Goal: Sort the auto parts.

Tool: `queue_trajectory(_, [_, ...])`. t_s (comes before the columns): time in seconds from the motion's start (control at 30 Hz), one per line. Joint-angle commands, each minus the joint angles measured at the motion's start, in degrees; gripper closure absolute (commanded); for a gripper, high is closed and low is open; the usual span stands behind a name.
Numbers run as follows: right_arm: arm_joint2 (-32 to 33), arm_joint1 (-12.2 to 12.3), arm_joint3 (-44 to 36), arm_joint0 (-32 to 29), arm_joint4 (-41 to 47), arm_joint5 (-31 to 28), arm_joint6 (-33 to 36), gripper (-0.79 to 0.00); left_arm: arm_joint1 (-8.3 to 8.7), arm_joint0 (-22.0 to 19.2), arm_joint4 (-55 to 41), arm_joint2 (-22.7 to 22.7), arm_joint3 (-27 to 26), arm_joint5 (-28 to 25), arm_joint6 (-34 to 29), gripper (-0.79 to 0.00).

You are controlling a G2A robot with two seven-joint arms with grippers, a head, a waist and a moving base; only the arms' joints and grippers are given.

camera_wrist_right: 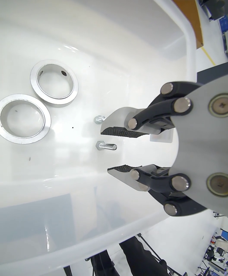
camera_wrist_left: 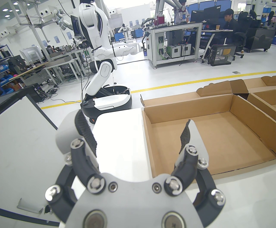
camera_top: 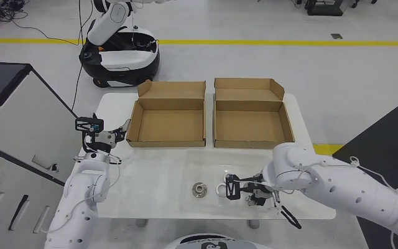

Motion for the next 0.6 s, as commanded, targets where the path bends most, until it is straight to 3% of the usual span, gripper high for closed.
queue_trajectory(0.0, [-0.1, -0.1, 0.2, -0.1, 0.1, -0.1, 0.0, -0.323, 0.00, 0.0, 0.0, 0.0, 0.0, 0.0, 0.0, -0.785])
queue_trajectory(0.57, [-0.1, -1.4, 1.0, -1.0, -1.1, 0.6, 0.3, -0.175, 0.00, 0.0, 0.0, 0.0, 0.0, 0.0, 0.0, -0.785])
